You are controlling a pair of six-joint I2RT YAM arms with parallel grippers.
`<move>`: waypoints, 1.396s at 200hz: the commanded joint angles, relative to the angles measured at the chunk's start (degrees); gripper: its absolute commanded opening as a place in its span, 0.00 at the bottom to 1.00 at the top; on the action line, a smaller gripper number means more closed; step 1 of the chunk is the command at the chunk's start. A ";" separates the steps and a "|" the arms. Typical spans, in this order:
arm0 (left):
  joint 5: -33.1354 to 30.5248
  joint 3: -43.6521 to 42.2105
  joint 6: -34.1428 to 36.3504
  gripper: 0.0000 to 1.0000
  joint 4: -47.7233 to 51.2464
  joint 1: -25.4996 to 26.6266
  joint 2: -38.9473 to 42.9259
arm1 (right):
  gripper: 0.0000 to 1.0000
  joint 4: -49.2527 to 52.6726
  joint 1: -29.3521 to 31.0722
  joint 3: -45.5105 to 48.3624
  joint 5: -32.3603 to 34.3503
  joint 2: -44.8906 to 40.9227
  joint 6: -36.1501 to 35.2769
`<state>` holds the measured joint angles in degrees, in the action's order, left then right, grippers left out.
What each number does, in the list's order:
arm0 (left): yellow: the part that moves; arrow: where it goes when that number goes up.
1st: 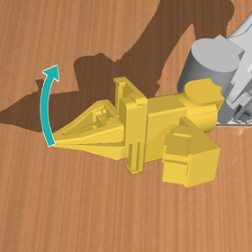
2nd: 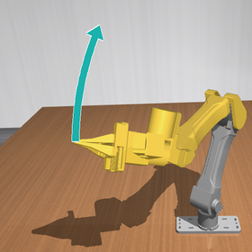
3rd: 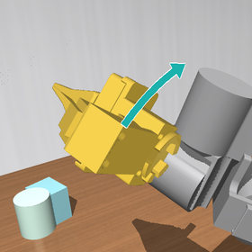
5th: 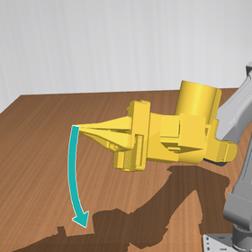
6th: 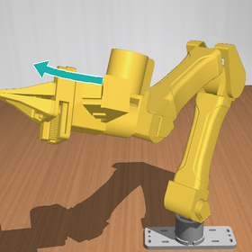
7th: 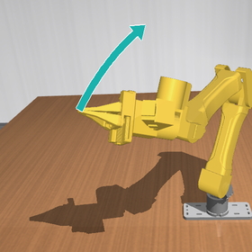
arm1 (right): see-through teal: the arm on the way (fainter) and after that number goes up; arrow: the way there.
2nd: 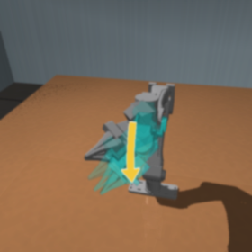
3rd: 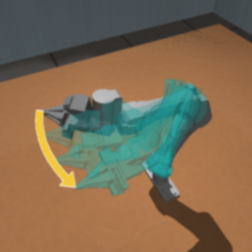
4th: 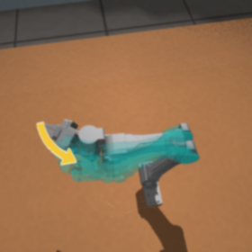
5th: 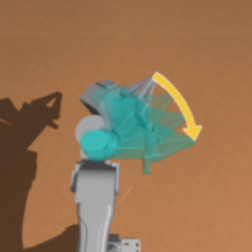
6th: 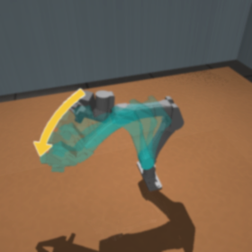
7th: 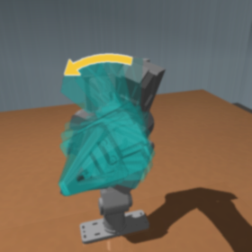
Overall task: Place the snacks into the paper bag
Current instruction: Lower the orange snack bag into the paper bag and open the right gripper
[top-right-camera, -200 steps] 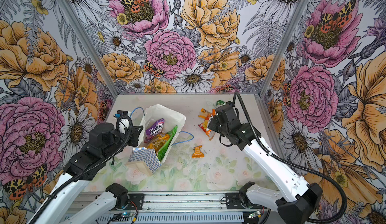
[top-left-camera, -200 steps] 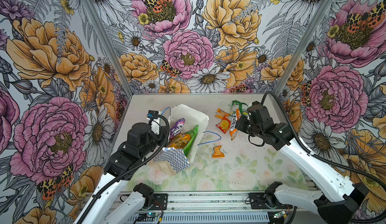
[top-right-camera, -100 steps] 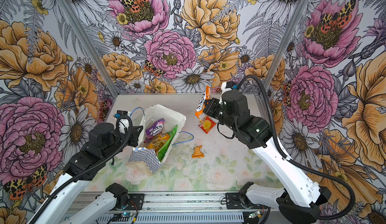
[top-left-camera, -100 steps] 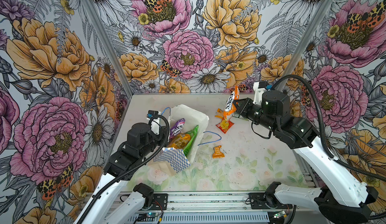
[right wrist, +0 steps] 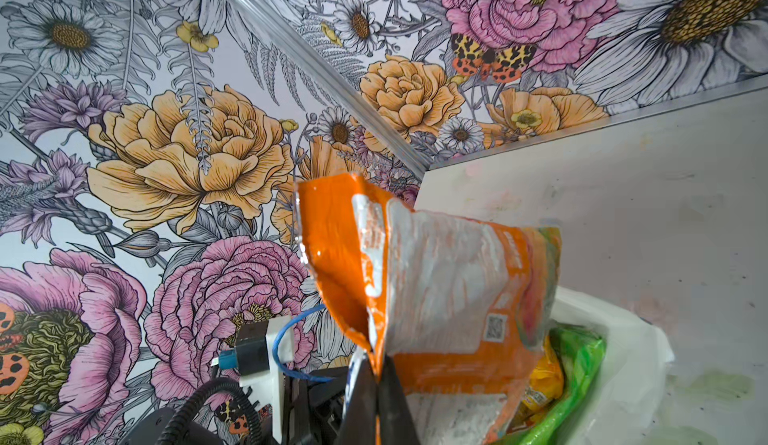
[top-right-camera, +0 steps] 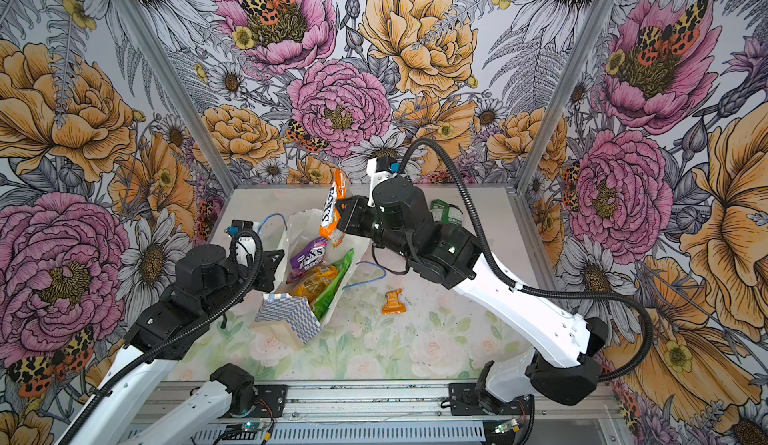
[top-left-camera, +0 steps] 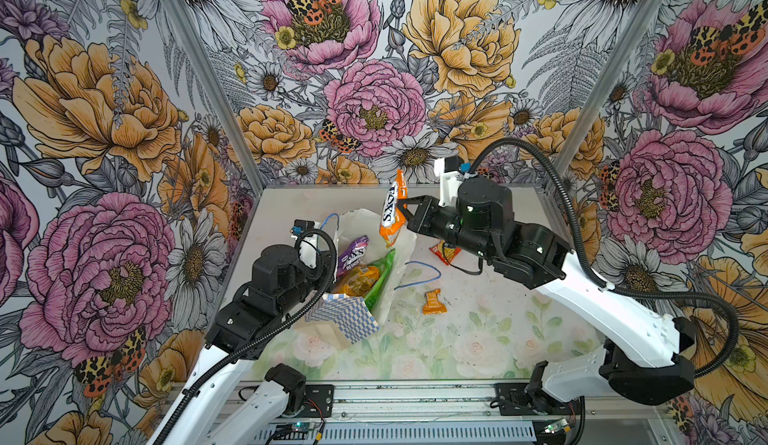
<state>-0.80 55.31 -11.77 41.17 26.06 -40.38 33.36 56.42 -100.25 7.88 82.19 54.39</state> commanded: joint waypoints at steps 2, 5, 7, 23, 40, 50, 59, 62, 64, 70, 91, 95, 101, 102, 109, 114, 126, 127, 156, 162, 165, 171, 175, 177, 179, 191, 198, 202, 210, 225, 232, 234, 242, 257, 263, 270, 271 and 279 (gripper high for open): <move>-0.34 -0.12 1.24 0.00 -3.55 -0.40 1.29 | 0.00 -7.37 2.03 0.24 -0.07 1.30 1.70; -0.40 -0.11 1.27 0.00 -3.54 -0.40 1.27 | 0.00 -7.77 2.22 0.57 -0.29 1.45 2.04; -0.36 -0.14 1.28 0.00 -3.55 -0.40 1.23 | 0.00 -8.14 2.34 0.88 -0.38 1.65 2.19; -0.39 -0.13 1.33 0.00 -3.50 -0.60 1.24 | 0.00 -10.60 3.38 3.28 -1.39 2.69 3.36; -0.59 -0.12 1.32 0.00 -3.55 -0.64 1.53 | 0.00 -13.35 4.11 5.95 -2.41 3.53 4.52; -0.62 -0.13 1.32 0.00 -3.55 -0.64 1.53 | 0.00 -14.51 4.33 7.37 -2.77 4.02 5.35; -0.57 -0.09 1.29 0.00 -3.52 -0.77 1.43 | 0.00 -15.40 4.42 8.38 -3.23 4.48 5.85; -0.41 -0.03 1.32 0.00 -3.55 -0.75 1.44 | 0.00 -15.69 4.40 8.74 -3.26 4.57 5.90; -0.47 -0.03 1.27 0.00 -3.55 -0.88 1.51 | 0.00 -15.81 4.40 8.97 -3.27 4.67 5.90; -0.39 -0.02 1.25 0.00 -3.54 -0.87 1.52 | 0.00 -16.25 4.54 9.50 -3.29 4.84 6.11; -0.76 -0.12 1.31 0.00 -3.56 -0.84 1.79 | 0.00 -18.18 4.71 12.16 -3.05 5.89 7.34; -0.78 -0.11 1.29 0.00 -3.61 -0.95 1.75 | 0.00 -18.40 4.73 12.53 -3.20 6.18 7.60; -0.70 -0.12 1.31 0.00 -3.58 -0.98 1.63 | 0.00 -18.84 4.67 12.99 -3.37 6.55 7.85; -0.70 -0.12 1.26 0.00 -3.57 -0.95 1.67 | 0.00 -18.85 4.71 13.02 -3.43 6.60 7.89; -0.66 -0.10 1.30 0.00 -3.56 -1.02 1.63 | 0.00 -19.26 4.69 13.36 -3.72 7.17 8.32; -0.61 -0.08 1.31 0.00 -3.55 -1.09 1.69 | 0.00 -19.76 4.74 13.77 -3.96 7.47 8.38; -0.60 -0.16 1.22 0.00 -3.62 -1.08 1.79 | 0.00 -20.78 4.75 14.52 -3.91 8.22 8.82; -0.60 -0.14 1.22 0.00 -3.63 -1.05 1.79 | 0.00 -20.83 4.75 14.58 -3.87 8.28 8.86; -0.45 -0.03 1.23 0.00 -3.64 -1.01 1.87 | 0.00 -22.09 4.75 15.00 -3.06 10.15 9.00; -0.40 -0.11 1.23 0.00 -3.64 -0.99 1.91 | 0.00 -22.56 4.75 15.08 -3.00 10.58 8.77; -0.42 -0.15 1.17 0.00 -3.70 -1.05 1.98 | 0.00 -22.95 4.79 15.15 -2.96 10.80 8.72; -0.53 -0.16 1.19 0.00 -3.64 -1.02 2.06 | 0.00 -23.41 4.71 15.16 -2.90 11.20 8.71; -0.52 -0.18 1.12 0.00 -3.74 -1.06 2.20 | 0.00 -23.68 4.73 15.19 -2.88 11.52 8.75; -0.56 -0.20 1.18 0.00 -3.73 -1.03 2.21 | 0.00 -23.82 4.70 15.17 -2.92 11.72 8.79; -0.58 -0.27 1.21 0.00 -3.73 -1.06 2.23 | 0.00 -24.08 4.60 15.10 -2.95 11.91 8.80; -0.52 -0.14 1.19 0.00 -3.73 -1.01 2.18 | 0.00 -25.37 4.32 15.26 -3.56 12.95 8.94; -0.43 -0.13 1.20 0.00 -3.75 -1.04 2.18 | 0.00 -25.96 4.27 15.27 -3.90 13.59 8.85; -0.43 -0.11 1.18 0.00 -3.73 -1.06 2.23 | 0.00 -26.26 4.20 15.26 -4.07 14.02 8.90; -0.43 -0.16 1.22 0.00 -3.73 -1.04 2.32 | 0.00 -26.74 4.09 15.21 -4.36 14.76 9.03; -0.86 -0.20 1.09 0.00 -3.75 -1.02 2.61 | 0.00 -26.96 3.99 15.09 -4.36 16.15 9.69; -0.96 -0.20 1.07 0.00 -3.81 -1.02 2.75 | 0.00 -27.03 4.04 14.92 -4.44 16.69 9.81; -0.87 -0.25 1.12 0.00 -3.81 -1.02 2.76 | 0.00 -26.99 3.98 14.84 -4.45 16.88 9.85; -0.83 -0.21 1.05 0.00 -3.81 -1.08 2.70 | 0.00 -26.95 4.01 14.73 -4.44 17.52 9.82; -0.74 -0.16 1.05 0.00 -3.81 -1.06 2.86 | 0.00 -26.95 3.97 14.77 -4.30 18.47 10.27; -0.85 -0.23 1.05 0.00 -3.81 -1.02 2.98 | 0.00 -26.95 4.02 14.81 -4.28 18.99 10.50; -0.94 -0.23 1.12 0.00 -3.89 -1.02 3.04 | 0.00 -26.95 3.95 14.94 -4.13 19.43 10.93; -0.95 -0.22 1.13 0.00 -3.85 -1.06 3.03 | 0.00 -26.95 3.95 14.92 -4.12 19.51 10.96; -1.00 -0.20 1.10 0.00 -3.92 -1.03 3.10 | 0.00 -27.00 3.89 14.85 -4.09 20.12 11.26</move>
<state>-0.82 55.05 -11.77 41.78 25.58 -38.59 9.52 60.69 -84.73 3.77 100.82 64.38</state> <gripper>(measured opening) 0.051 0.047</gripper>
